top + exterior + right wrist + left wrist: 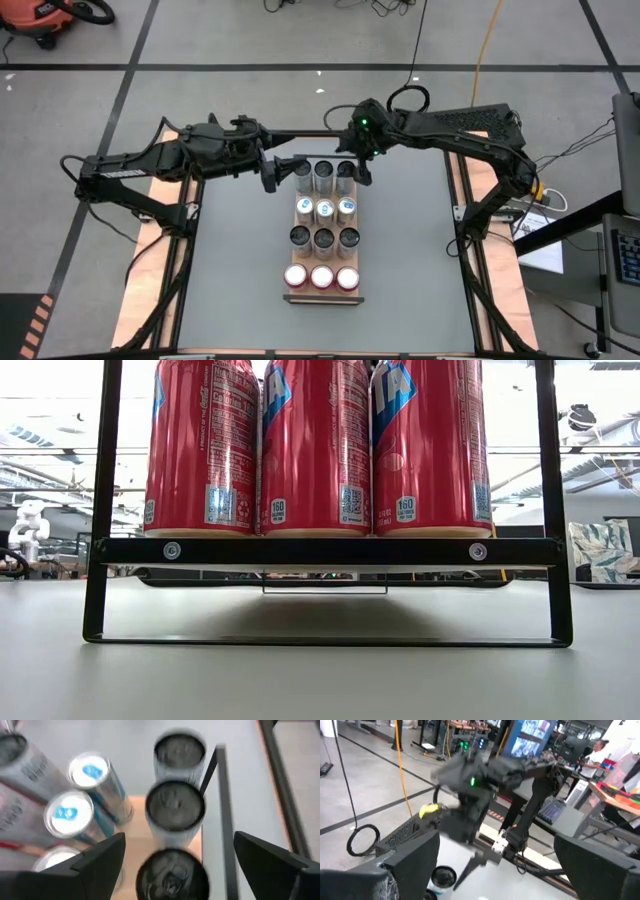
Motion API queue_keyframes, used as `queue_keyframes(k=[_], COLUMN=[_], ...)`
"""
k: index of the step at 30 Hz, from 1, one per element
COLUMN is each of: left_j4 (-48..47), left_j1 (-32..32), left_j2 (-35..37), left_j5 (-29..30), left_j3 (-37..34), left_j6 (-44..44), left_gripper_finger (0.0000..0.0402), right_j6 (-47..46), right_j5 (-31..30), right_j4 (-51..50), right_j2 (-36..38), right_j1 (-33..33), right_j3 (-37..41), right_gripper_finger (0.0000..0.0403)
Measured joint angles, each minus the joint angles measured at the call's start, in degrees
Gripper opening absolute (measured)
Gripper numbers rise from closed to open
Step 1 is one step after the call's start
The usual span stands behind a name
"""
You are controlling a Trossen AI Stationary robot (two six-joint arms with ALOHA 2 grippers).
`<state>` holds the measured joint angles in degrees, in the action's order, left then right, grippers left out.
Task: Sort soda cans
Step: Return to Home Position
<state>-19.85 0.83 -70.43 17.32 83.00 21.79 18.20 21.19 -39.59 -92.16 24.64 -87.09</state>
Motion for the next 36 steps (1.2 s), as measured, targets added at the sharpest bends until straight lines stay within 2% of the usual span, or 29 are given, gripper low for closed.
queue_keyframes(k=[3, 7, 11, 14, 20, 21, 25, 27, 31, 34, 36], left_j4=[-0.82, -0.91, -2.43, -5.12, -11.99, -13.68, -18.59, -20.24, -24.26, -23.97, -23.42], left_j1=[0.01, 0.04, 0.04, -0.21, -0.6, -0.59, -0.14, 0.28, 2.1, 3.51, 4.06], left_j2=[0.0, 0.3, 1.01, 1.96, 4.95, 5.56, 7.42, 8.66, 12.12, 16.31, 19.61], left_j5=[-0.76, -2.27, -3.25, -3.85, -4.54, -5.16, -5.93, -8.0, -15.66, -21.37, -23.97], left_j3=[0.0, 0.0, 0.0, 0.0, 0.0, 0.0, -0.02, -0.02, -1.64, -6.57, -10.93], left_j6=[-0.14, -0.73, -1.3, -1.29, -1.65, -2.7, -9.02, -11.43, -15.81, -16.81, -17.53], left_gripper_finger=[0.0387, 0.0335, 0.0247, 0.0171, 0.0022, 0.0012, 0.0014, 0.0011, 0.0002, 0.0002, 0.0003], right_j6=[-0.18, 0.43, -0.29, -1.12, -4.16, -4.68, -6.03, -6.34, -5.73, -7.27, -8.19], right_j5=[1.67, 5.0, 7.7, 9.81, 10.71, 10.63, 10.38, 10.32, 10.28, 9.67, 6.69], right_j4=[-2.16, -6.85, -11.86, -15.35, -17.95, -18.12, -18.16, -18.17, -19.32, -18.97, -19.02], right_j2=[0.0, 0.09, 0.1, 0.49, 4.22, 5.08, 8.26, 9.71, 12.49, 14.83, 16.47], right_j1=[0.01, -0.02, 0.0, 0.0, 0.0, 0.0, 0.0, 0.0, 0.0, -0.47, -1.24], right_j3=[-4.01, -10.14, -16.53, -20.48, -22.79, -22.79, -22.79, -22.79, -22.79, -22.79, -22.79], right_gripper_finger=[0.0344, 0.0333, 0.0305, 0.027, 0.0163, 0.0141, 0.0043, 0.0012, 0.0013, 0.0003, 0.0002])
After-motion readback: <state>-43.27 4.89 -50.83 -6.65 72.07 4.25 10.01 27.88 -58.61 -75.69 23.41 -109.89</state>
